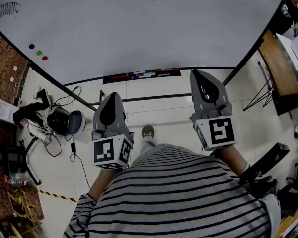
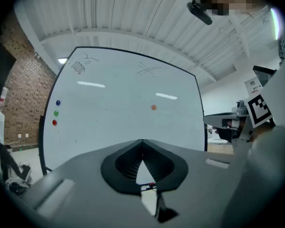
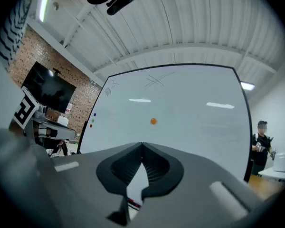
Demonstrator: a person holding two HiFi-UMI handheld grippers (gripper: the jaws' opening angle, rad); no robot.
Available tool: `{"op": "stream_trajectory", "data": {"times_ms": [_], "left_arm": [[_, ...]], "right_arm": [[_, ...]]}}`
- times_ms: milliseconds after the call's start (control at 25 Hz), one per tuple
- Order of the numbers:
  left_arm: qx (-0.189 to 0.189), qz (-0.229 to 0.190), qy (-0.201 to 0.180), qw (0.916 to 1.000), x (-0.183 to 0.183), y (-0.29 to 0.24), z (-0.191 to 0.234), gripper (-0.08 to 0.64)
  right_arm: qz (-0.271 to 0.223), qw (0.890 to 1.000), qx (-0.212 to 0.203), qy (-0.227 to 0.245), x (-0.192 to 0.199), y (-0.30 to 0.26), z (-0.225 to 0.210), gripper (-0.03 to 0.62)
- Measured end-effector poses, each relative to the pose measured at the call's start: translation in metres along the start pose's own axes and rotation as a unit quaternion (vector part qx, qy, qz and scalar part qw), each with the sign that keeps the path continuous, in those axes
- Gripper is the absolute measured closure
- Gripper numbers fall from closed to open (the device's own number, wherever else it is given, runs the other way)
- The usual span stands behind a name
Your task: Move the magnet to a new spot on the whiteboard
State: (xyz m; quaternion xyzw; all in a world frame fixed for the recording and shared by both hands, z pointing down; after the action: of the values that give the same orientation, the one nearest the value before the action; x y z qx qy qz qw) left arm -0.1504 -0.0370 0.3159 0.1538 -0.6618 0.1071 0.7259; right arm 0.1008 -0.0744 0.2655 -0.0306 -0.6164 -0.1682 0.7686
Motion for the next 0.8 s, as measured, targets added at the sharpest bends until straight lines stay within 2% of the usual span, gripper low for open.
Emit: {"op": "stream_trajectory", "data": {"times_ms": [160, 240, 440, 600, 800], "left_arm": [[0.005, -0.014, -0.004, 0.9999, -0.017, -0.030, 0.038, 0.545], [0.011, -0.021, -0.004, 0.9997, -0.028, -0.048, 0.055, 0.545], [0.022, -0.033, -0.008, 0.9992, -0.045, -0.087, 0.098, 0.545], [0.018, -0.039, -0.004, 0.9991, -0.052, -0.108, 0.129, 0.545], [0.022, -0.035, -0.001, 0.9991, -0.048, -0.122, 0.149, 0.545]], "right_arm": [[-0.033, 0.999, 0.005, 0.043, -0.023, -0.063, 0.008, 0.589], [-0.048, 0.996, 0.013, 0.076, -0.034, -0.097, 0.012, 0.478], [-0.059, 0.987, 0.048, 0.141, -0.046, -0.173, 0.020, 0.459], [-0.059, 0.985, 0.071, 0.145, -0.045, -0.215, 0.022, 0.451], [-0.052, 0.986, 0.088, 0.135, -0.035, -0.240, 0.023, 0.451]]}}
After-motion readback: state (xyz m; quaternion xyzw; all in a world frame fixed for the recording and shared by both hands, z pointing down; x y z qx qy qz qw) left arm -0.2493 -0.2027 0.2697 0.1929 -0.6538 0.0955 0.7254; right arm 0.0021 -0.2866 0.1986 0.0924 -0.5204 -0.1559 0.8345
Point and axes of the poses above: the fingertips, and each gripper's own axes: y backward along the fingers, z to its left, x out of its underside, the point moved 8 cm from there along y, backward along the fingers, and after that the axes turned 11 degrees about x, right-handed, at the moved point
